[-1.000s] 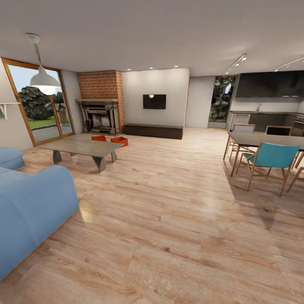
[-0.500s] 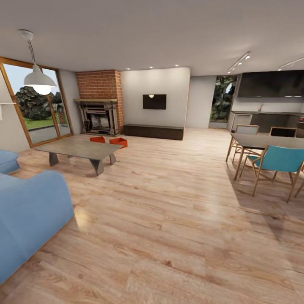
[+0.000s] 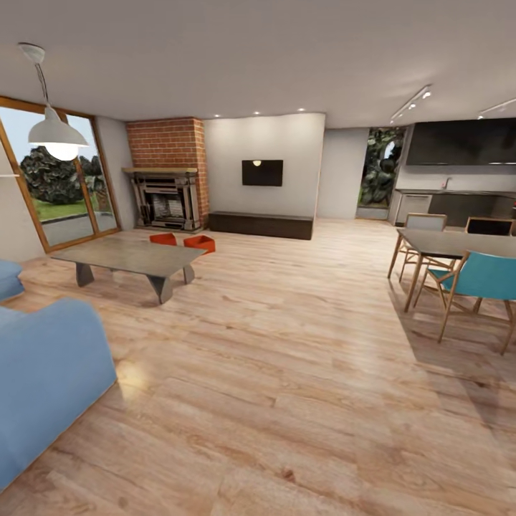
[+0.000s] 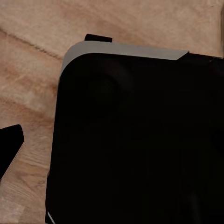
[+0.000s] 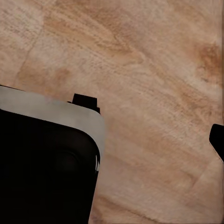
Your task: Move the two storage containers from the living room to the garage. In the garage, place one container on the floor and stack the other container on top of it (either order is fine).
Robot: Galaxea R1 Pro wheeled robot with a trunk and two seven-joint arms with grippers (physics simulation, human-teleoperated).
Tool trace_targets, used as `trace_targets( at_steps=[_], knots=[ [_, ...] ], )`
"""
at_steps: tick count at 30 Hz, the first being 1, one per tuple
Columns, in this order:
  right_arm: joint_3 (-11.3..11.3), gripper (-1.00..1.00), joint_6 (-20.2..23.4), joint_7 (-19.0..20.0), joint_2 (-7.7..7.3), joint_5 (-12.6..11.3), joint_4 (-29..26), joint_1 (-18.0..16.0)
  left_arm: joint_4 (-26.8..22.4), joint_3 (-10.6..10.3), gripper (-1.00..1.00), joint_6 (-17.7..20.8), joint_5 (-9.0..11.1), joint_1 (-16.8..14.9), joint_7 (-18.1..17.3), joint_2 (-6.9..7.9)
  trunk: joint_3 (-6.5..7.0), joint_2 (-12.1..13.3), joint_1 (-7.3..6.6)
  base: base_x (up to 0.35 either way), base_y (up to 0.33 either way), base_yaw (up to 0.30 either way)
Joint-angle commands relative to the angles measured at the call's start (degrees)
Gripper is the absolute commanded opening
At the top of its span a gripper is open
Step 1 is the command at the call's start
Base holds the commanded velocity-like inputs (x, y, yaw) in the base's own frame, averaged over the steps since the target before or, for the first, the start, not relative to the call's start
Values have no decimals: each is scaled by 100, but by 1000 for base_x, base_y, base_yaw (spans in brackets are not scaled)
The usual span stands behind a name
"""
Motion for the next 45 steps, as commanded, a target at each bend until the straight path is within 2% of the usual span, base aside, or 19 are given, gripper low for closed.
trace_targets(
  at_steps=[1,7,18,45],
  knots=[
    [50,100,-26,-5,4,-56,11,-4,-6,8,100,-8,39,2,1,0,-5,-2,3,323,0,0],
    [68,100,-24,18,7,-3,7,-4,-6,8,100,-9,36,2,1,-1,-5,-2,3,323,0,-6],
    [70,100,-23,39,7,4,3,-4,-6,8,100,-9,31,2,0,-1,-5,-2,3,323,0,-158],
    [119,100,-23,66,-2,-10,9,-4,-6,16,100,-18,31,2,8,-2,-5,-2,3,323,0,-3]
  ],
)
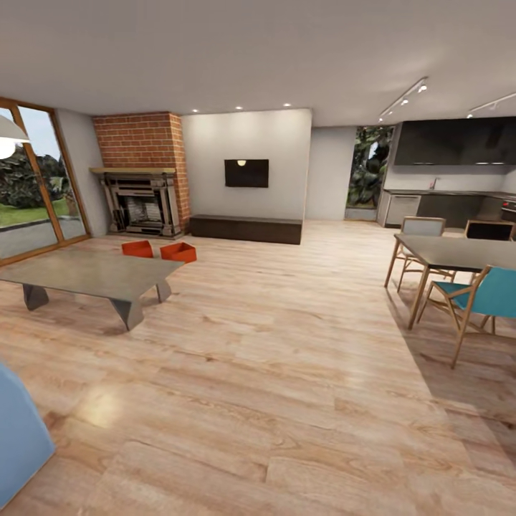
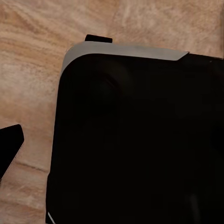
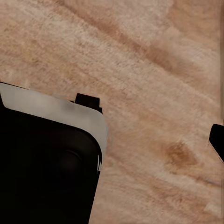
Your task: Move the two storage containers from the living room to the garage. In the garage, place one container on the floor and stack the other container on top of it (either order is fine).
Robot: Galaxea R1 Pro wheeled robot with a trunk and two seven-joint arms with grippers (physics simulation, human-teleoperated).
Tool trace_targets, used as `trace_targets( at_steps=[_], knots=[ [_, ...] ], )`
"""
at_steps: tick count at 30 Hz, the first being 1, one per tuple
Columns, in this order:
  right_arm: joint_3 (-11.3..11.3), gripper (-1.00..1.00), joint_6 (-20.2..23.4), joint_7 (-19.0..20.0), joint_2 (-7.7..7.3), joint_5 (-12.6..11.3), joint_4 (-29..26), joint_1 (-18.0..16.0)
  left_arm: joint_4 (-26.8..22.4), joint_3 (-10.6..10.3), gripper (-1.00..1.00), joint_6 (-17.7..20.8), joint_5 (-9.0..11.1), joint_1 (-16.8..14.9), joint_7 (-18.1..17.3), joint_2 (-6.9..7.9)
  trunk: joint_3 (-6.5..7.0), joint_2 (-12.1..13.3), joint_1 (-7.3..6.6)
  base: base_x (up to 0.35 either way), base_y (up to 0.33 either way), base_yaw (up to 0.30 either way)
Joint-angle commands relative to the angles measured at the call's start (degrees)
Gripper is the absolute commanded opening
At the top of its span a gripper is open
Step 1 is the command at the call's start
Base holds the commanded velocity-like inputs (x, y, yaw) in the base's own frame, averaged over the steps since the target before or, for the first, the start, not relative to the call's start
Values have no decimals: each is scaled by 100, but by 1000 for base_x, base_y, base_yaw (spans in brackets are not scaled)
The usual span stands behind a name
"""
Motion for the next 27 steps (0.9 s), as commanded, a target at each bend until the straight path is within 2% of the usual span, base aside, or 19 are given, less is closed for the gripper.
trace_targets(
  at_steps=[1,7,11,17,18,23,27],
  knots=[
    [44,100,-27,-4,2,-57,11,-4,-6,8,100,-8,39,0,3,-2,-5,-2,3,323,0,0],
    [-20,100,-89,2,-21,-127,42,-4,-6,8,100,-8,41,0,3,-2,-5,-2,3,323,0,0],
    [-23,100,54,-2,-62,-141,71,-4,-6,2,100,-2,47,2,1,-2,-5,-2,3,323,0,0],
    [28,100,915,-2,-68,-82,75,-4,-6,0,100,0,48,1,2,-2,-5,-2,3,323,0,0],
    [26,100,943,-3,-68,-83,75,-4,-6,0,100,0,48,2,2,-2,-5,-2,3,323,0,0],
    [19,100,954,-4,-69,-68,75,-4,-6,0,100,0,48,0,2,-2,-5,-2,3,323,0,0],
    [7,100,684,-36,-66,-75,68,-4,-6,0,100,2,48,3,3,-2,-5,-2,3,323,0,0]
  ],
)
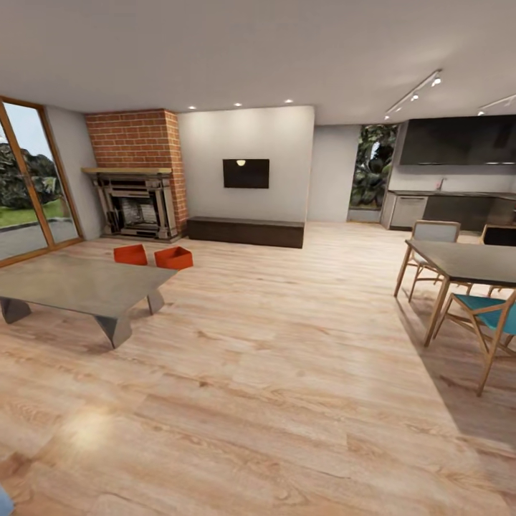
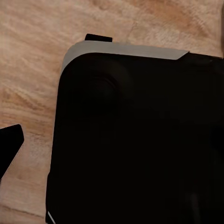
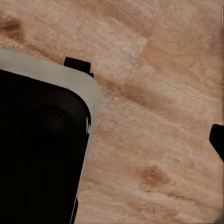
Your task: Move the two storage containers from the living room to the garage. In the garage, place one container on the floor and stack the other container on top of it (either order is fine).
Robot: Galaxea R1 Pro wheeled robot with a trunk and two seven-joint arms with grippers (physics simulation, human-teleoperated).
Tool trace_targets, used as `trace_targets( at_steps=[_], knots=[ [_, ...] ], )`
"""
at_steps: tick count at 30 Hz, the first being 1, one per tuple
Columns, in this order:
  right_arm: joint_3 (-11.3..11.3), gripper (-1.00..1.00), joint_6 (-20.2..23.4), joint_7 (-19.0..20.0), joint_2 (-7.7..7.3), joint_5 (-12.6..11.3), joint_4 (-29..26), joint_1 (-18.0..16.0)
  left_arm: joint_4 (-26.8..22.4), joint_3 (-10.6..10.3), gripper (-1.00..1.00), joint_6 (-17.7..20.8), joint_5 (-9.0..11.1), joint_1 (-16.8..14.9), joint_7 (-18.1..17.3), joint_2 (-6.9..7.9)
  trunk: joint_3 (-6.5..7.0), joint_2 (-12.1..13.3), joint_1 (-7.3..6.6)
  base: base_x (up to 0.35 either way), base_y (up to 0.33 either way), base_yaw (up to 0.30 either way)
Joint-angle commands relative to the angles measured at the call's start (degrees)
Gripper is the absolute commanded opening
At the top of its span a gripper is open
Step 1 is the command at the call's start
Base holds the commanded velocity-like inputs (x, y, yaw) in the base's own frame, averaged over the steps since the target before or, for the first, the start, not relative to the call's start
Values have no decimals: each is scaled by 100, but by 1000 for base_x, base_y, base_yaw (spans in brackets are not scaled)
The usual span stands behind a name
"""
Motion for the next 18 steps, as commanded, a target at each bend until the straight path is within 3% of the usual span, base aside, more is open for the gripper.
trace_targets(
  at_steps=[1,4,18],
  knots=[
    [41,100,-183,-11,5,-69,16,-6,-6,5,100,-6,39,0,3,-2,-5,-2,3,323,0,0],
    [26,100,-573,-29,8,-106,15,-6,-6,0,100,21,41,1,1,-1,-5,-2,3,323,0,0],
    [22,100,-647,-40,24,-75,14,-6,-6,8,100,17,34,0,-4,-2,-5,-2,3,323,0,0]
  ],
)
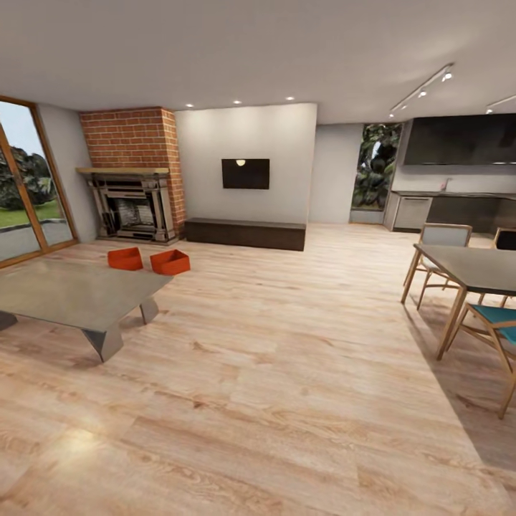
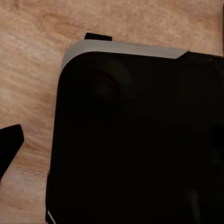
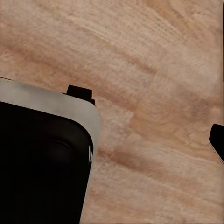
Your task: Move the two storage containers from the living room to the garage. In the garage, place one container on the floor and stack the other container on top of it (either order is fine).
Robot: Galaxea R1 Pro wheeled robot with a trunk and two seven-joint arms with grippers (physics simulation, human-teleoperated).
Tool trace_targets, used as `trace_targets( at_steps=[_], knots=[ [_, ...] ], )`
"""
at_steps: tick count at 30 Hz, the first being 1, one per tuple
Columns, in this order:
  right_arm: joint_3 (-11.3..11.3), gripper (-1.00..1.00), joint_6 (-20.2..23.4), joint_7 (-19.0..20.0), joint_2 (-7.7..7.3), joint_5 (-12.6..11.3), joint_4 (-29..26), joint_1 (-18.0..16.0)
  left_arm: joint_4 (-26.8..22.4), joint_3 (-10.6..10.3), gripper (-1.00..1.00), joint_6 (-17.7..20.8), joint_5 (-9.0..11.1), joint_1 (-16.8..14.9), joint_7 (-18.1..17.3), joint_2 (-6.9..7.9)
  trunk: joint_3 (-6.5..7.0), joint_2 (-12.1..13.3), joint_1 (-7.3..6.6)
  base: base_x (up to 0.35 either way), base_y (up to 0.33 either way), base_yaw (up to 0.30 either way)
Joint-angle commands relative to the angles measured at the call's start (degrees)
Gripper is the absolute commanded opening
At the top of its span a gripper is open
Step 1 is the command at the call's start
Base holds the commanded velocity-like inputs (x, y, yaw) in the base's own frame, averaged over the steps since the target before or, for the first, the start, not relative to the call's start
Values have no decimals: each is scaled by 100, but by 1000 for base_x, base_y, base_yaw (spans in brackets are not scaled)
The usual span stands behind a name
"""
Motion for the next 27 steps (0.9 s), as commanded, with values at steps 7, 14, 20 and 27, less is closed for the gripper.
trace_targets(
  at_steps=[7,14,20,27],
  knots=[
    [45,100,-33,-2,25,-64,16,-6,-6,1,100,-9,43,0,3,2,-5,-2,3,323,0,0],
    [38,100,-28,-2,36,-56,16,-6,-6,-1,100,-9,45,0,1,7,-5,-2,3,323,0,0],
    [31,100,-27,-2,22,-62,16,-6,-6,-1,100,-6,45,3,1,7,-5,-2,3,323,0,0],
    [30,100,-14,-2,22,-69,16,-6,-6,-1,100,4,45,-1,1,7,-5,-2,3,323,0,0]
  ],
)
